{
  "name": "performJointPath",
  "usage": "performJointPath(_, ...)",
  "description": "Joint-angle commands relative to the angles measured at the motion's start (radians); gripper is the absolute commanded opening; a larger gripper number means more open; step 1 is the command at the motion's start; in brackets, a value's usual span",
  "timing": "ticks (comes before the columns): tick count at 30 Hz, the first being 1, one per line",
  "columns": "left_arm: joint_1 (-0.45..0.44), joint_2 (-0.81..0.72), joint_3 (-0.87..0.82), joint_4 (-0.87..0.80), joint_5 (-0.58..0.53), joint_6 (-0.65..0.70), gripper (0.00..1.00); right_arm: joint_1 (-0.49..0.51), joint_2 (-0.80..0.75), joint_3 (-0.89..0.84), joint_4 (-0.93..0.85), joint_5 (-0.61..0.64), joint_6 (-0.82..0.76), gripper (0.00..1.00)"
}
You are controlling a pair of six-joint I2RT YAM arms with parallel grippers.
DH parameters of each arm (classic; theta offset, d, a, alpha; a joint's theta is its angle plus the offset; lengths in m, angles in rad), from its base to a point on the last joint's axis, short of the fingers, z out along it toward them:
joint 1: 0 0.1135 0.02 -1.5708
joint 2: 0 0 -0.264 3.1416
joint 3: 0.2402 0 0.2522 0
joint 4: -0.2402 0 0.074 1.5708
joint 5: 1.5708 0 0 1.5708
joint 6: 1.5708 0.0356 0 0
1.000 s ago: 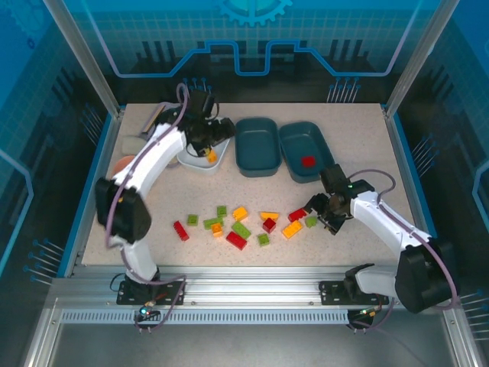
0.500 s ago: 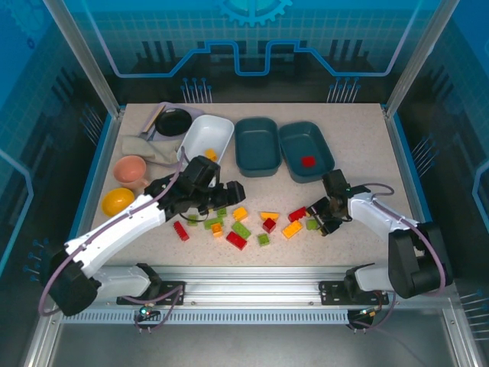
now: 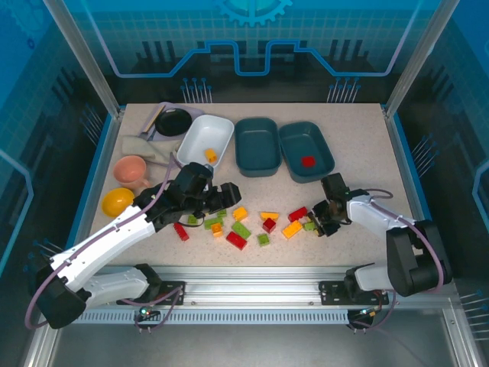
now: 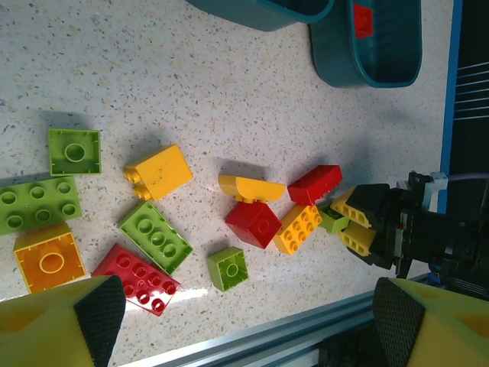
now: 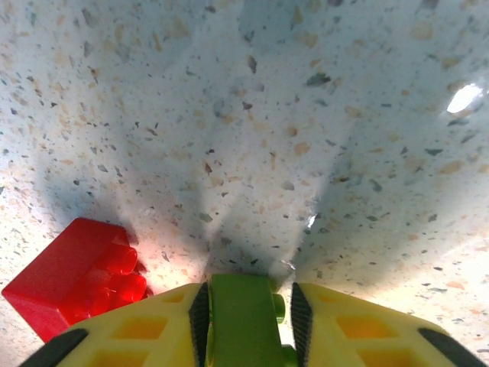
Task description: Sort the legos into containers by color
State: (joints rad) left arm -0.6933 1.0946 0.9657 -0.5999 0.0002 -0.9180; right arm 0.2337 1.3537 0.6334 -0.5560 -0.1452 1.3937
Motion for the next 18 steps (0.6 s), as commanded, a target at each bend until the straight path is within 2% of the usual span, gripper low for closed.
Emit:
performJointPath(1, -0.012, -0.02, -0.005, -0.001, -0.028, -0.012, 0.88, -0.003, -0.017, -0.01, -0.015, -0.022, 0.025, 0.46)
performJointPath(3, -0.015, -0.019, -0.005, -0.001, -0.03, -0.012, 0.88, 0.002, -0.02, -0.016, -0.01, -0.034, 0.041, 0.51)
performJointPath(7, -0.015, -0.018, -0.003, -0.003, -0.032, -0.014, 0.88, 0.019, -0.013, -0.024, -0.001, -0.069, 0.087, 0.52)
performJointPath(13, -0.018, -0.025, -0.002, -0.017, -0.044, -0.014, 0.87, 0.033, 0.024, -0.008, 0.029, -0.056, 0.107, 0.36)
performJointPath(18, -0.018, -0.078, 0.021, -0.061, -0.097, -0.025, 0.88, 0.034, -0.086, 0.064, -0.104, 0.061, 0.03, 0.2)
